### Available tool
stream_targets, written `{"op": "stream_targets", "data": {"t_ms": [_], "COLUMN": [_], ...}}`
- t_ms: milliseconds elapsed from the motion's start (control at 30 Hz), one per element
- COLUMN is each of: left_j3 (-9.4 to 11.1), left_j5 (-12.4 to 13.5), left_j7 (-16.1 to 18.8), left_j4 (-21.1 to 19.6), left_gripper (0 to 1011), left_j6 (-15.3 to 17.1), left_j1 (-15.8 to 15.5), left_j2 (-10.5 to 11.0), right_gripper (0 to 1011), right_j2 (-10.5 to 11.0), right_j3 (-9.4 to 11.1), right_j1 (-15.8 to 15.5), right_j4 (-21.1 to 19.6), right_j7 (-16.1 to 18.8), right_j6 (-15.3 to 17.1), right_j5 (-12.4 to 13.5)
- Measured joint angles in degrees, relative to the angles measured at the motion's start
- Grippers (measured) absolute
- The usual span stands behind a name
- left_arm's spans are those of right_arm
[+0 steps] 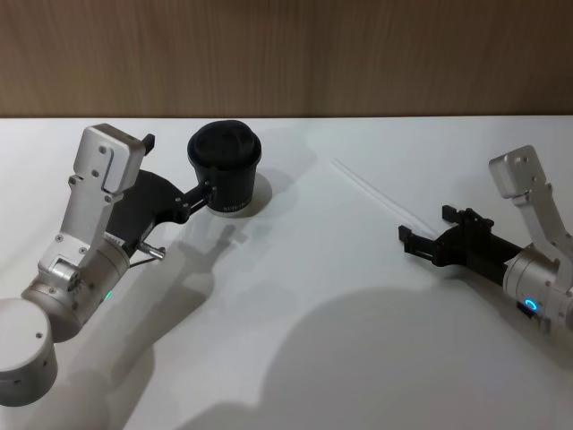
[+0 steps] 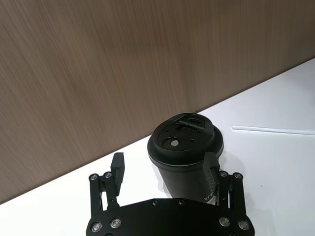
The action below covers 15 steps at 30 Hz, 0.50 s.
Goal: Pick up the straw with one hand, pass it to the other hand, and insert it into the cup.
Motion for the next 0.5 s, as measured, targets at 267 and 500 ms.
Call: {"op": "stream_targets", "data": {"t_ms": [267,500], "left_j3": [0.0,0.0], "left_j5": [0.0,0.0], "left_j7": [0.0,0.0], "left_j4": [0.0,0.0], "left_gripper": [1003,1003], "left_j6": [0.0,0.0], "left_j1": [0.0,0.0], "left_j2": [0.0,0.0], "right_gripper": [764,550], "right_j2": [0.3,0.5], "right_j3": [-0.4,-0.7], "right_j1": [0.1,0.1], "right_j4": [0.2,0.4], "right_j7": [0.1,0.4], "right_j6": [0.0,-0.1], "right_j5": [-0.1,-0.2]}}
